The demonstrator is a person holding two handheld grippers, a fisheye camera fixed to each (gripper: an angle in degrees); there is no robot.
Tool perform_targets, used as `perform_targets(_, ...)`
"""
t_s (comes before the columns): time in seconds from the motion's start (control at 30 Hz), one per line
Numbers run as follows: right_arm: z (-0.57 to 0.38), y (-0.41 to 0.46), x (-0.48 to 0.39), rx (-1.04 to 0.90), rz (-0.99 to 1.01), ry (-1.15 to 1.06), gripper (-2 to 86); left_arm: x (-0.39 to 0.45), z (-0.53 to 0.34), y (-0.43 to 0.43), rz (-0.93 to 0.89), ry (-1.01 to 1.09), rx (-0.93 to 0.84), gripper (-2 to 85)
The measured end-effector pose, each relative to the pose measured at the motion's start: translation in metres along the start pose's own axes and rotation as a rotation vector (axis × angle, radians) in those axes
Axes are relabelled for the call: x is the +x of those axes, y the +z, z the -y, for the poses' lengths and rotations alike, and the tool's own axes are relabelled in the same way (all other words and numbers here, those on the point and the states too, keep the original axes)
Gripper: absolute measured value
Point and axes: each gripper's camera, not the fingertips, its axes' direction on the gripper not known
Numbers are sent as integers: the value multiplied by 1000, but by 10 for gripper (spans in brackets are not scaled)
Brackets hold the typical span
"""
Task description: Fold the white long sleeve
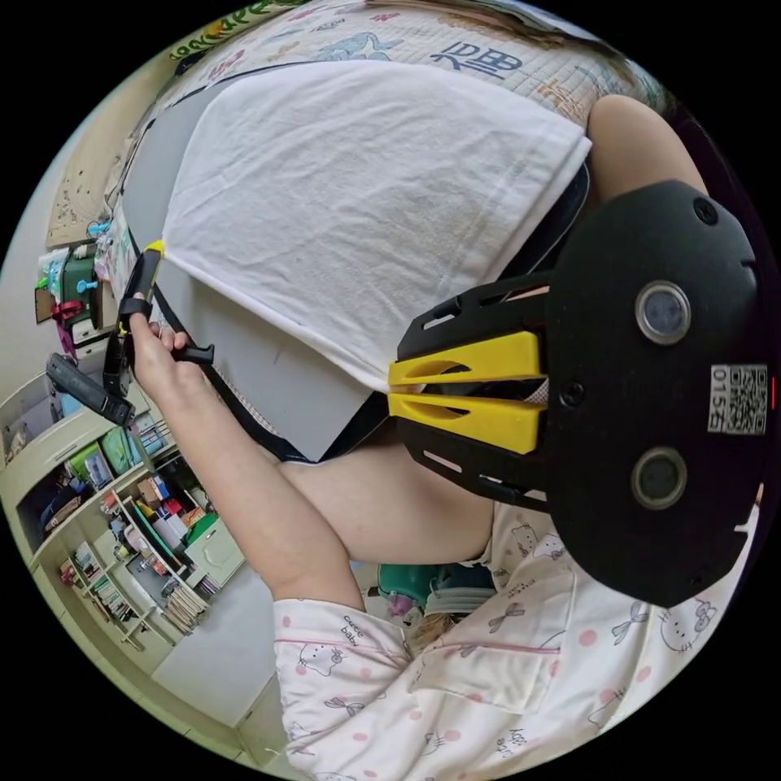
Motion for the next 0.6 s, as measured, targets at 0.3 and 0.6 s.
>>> perform_targets(0.3,13,64,30,-44,1,-36,5,51,2,44,222,190,-103,-1)
perform_targets(0.6,45,113,18,-142,-251,-195,25,72,-7,62,304,205,-82,2)
